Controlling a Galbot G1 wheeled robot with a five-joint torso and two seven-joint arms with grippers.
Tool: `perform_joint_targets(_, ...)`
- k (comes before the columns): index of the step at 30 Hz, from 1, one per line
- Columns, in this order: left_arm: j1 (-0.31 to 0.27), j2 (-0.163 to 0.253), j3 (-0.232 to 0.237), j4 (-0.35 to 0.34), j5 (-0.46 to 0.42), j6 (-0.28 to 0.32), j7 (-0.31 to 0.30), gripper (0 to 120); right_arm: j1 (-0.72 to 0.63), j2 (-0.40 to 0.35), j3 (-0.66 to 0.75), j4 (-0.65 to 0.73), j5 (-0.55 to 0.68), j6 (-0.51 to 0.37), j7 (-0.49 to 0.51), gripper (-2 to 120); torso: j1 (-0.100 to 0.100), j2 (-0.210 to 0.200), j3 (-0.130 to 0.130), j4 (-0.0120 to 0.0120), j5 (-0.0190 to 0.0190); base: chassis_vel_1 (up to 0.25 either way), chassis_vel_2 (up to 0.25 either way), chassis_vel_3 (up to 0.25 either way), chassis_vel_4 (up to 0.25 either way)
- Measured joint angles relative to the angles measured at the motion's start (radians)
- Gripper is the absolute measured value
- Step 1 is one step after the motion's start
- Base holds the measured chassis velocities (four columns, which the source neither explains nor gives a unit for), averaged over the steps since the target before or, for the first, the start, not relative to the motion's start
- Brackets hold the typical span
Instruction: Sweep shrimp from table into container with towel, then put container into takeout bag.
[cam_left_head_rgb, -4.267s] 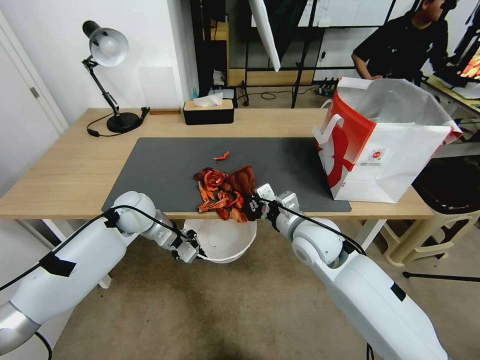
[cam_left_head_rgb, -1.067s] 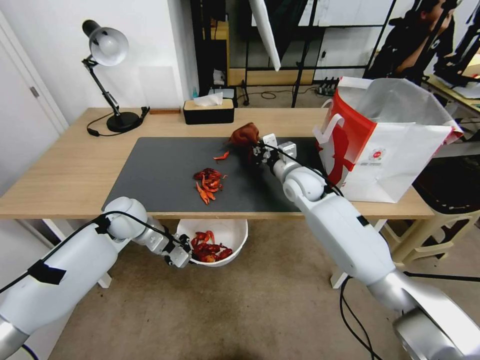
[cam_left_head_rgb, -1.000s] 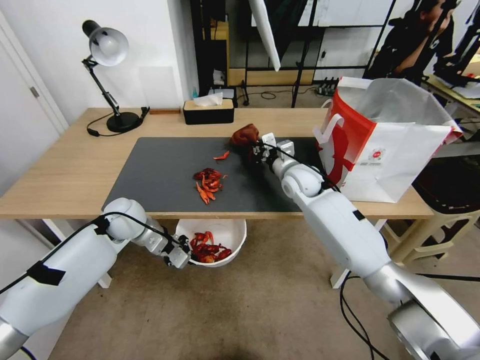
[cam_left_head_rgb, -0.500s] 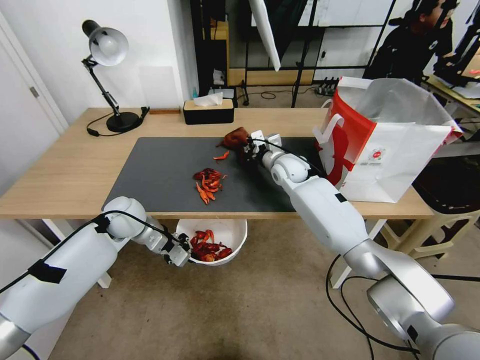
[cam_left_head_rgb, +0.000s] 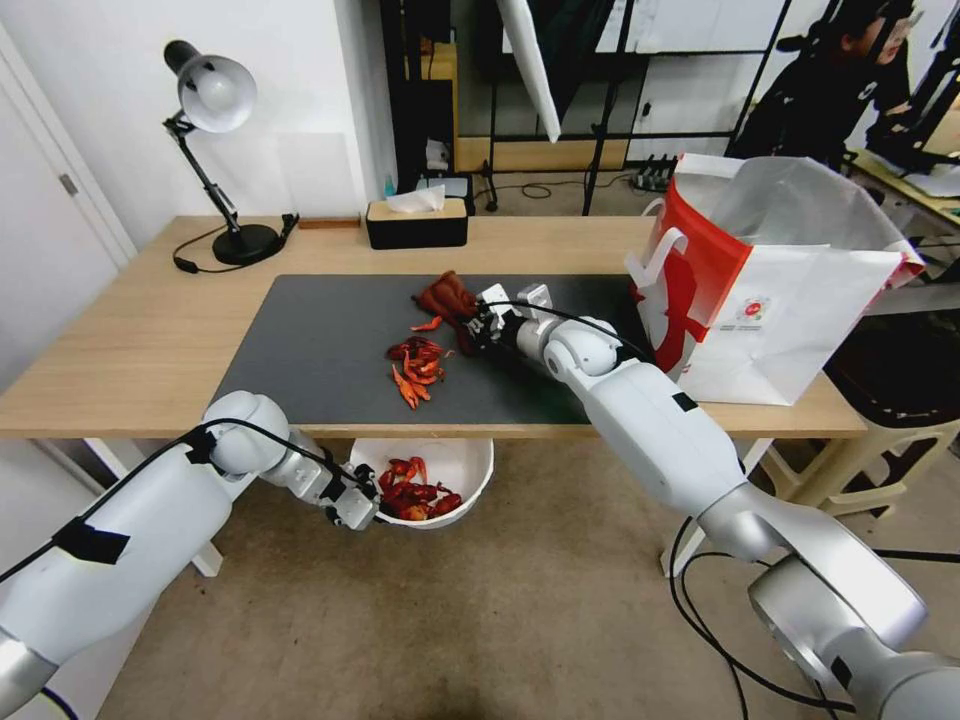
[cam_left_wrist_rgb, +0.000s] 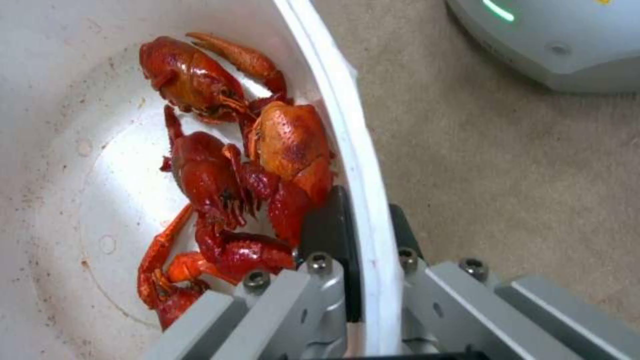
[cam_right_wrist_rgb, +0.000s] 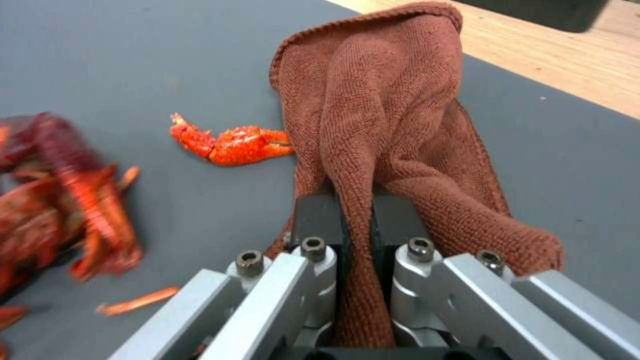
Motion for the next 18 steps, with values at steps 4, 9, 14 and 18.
perform_joint_targets(4, -0.004, -0.002, -0.006, 0.006, -0.007, 0.0, 0.0, 0, -0.008, -0.019, -0.014, 0.011, 0.014, 0.038, -0.026, 3, 0.0, 0.0, 0.0, 0.0003, 0.0, 0.0, 0.0, 0.0, 0.0)
perform_joint_targets(9, -0.022, -0.004, -0.006, 0.011, -0.011, 0.0, 0.0, 0, -0.02, -0.033, -0.026, 0.02, 0.026, 0.081, -0.061, 3, 0.0, 0.0, 0.0, -0.0001, 0.0001, 0.0, 0.0, 0.0, 0.0)
perform_joint_targets(14, -0.029, 0.011, 0.007, 0.004, -0.014, 0.002, 0.002, 0, -0.038, -0.047, -0.038, 0.042, 0.036, 0.118, -0.1, 3, 0.0, 0.0, 0.0, 0.0002, 0.0001, 0.0, 0.0, 0.0, 0.0)
perform_joint_targets(18, -0.026, 0.016, 0.009, 0.003, -0.014, 0.002, 0.002, 0, -0.05, -0.069, -0.05, 0.07, 0.037, 0.124, -0.123, 3, 0.0, 0.0, 0.0, 0.0002, 0.0, 0.0, 0.0, 0.0, 0.0)
